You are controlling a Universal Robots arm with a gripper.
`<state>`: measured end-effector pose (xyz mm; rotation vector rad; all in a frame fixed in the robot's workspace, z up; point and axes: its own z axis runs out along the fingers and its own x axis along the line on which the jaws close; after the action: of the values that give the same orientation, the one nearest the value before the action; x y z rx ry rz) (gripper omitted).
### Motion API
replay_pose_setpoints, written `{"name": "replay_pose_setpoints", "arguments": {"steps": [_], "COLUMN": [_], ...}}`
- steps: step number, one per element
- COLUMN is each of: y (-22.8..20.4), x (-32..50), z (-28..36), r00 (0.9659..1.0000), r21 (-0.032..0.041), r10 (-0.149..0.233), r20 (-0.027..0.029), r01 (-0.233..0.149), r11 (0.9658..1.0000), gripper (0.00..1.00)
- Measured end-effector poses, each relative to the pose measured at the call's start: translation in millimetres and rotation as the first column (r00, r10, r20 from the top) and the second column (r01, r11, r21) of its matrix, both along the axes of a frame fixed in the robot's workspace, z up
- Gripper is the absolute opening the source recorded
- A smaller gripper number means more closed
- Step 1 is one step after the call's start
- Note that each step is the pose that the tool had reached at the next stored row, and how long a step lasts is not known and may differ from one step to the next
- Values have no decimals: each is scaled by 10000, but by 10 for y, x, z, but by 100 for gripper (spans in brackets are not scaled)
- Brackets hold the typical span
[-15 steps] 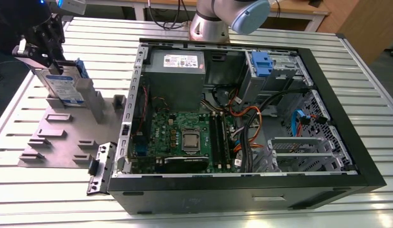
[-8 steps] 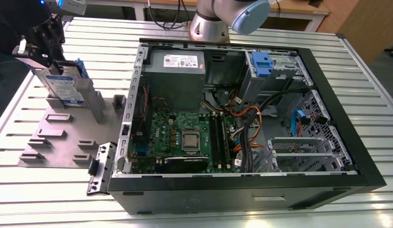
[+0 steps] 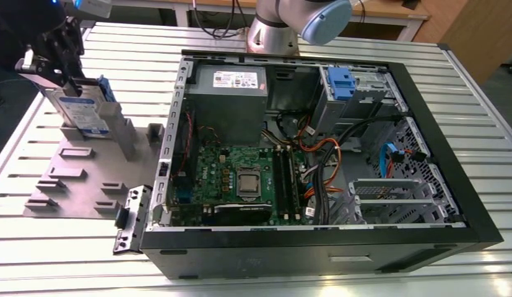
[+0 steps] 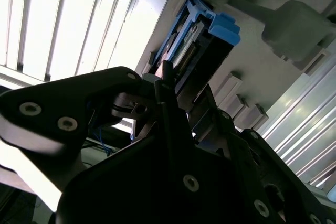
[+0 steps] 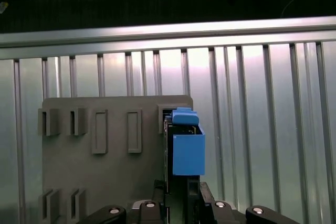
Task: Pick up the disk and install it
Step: 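Pick up the disk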
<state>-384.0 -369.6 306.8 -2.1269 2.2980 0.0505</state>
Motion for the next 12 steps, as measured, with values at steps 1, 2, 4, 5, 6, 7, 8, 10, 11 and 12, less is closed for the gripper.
{"name": "replay_pose_setpoints", "arguments": {"steps": [1, 2, 4, 5, 6, 7, 8, 10, 11, 12], "y": [0, 0, 0, 0, 0, 0, 0, 0, 0, 0], "x": [0, 0, 0, 0, 0, 0, 0, 0, 0, 0], "z": [7, 14, 18, 18, 24, 26, 26, 28, 29, 30], "r00": [10000, 10000, 10000, 10000, 10000, 10000, 10000, 10000, 10000, 10000], "r21": [0, -1, 0, 1, -1, -2, -1, -1, -1, -2], "r10": [0, 0, 0, 0, 0, 0, 0, 0, 1, 0], "r20": [-1, -1, 1, 3, 0, -1, -1, -1, -1, -1], "r01": [0, 0, 0, 0, 0, 0, 0, 0, -1, 0], "r11": [10000, 10000, 10000, 10000, 10000, 10000, 10000, 10000, 10000, 10000], "gripper": [35, 35, 35, 35, 35, 35, 35, 35, 35, 35]}}
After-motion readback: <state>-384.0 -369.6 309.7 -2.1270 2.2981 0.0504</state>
